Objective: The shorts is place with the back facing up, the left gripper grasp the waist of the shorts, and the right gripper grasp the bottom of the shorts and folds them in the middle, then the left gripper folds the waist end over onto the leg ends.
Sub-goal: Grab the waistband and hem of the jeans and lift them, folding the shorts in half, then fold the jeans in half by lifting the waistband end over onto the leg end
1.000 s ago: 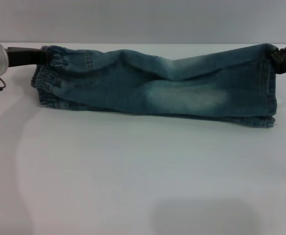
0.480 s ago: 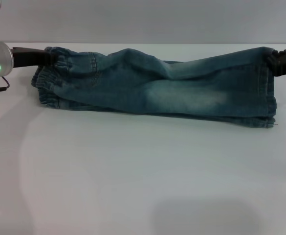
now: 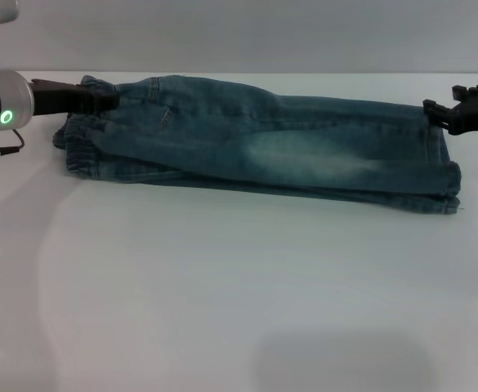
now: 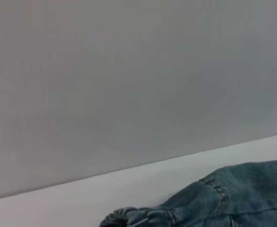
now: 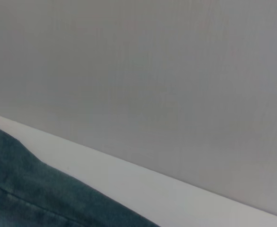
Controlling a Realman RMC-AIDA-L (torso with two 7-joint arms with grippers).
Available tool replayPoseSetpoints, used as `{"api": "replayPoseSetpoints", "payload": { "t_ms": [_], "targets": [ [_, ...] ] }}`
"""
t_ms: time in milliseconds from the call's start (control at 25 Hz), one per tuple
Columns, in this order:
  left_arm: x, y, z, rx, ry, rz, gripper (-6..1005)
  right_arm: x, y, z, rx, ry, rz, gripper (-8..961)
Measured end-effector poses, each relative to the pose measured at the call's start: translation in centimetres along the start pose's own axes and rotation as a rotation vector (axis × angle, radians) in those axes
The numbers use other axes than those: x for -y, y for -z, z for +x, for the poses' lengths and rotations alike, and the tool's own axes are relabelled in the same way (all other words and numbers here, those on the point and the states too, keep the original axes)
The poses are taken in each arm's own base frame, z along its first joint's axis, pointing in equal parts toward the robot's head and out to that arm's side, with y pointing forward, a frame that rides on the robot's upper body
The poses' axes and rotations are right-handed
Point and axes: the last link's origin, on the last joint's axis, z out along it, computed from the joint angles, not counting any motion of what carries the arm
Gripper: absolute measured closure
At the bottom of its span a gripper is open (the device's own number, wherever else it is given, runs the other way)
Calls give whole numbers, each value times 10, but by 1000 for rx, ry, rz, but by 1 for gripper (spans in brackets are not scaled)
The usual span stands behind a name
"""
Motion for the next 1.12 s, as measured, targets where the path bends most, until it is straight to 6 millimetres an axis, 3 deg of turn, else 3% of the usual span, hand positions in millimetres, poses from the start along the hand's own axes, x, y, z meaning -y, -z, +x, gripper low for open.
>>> {"api": "replayPoseSetpoints", "payload": {
  "t_ms": [80,240,360,560,1120],
  "targets": [
    [-1,0,0,3,-7,-1,634,0,0,0,0,-1,0,536],
    [0,0,0,3,-10,2,546,0,0,0,1,-2,0,469],
    [6,4,-3,11,-13,9,315,0,0,2,-1,-4,1,435],
    [14,9,-6,57,-30,6,175,0,1,3,-3,-5,3,436],
    [31,20,-19,135,-25,24,183,-2,1,3,-3,-5,-11,435]
  ]
}}
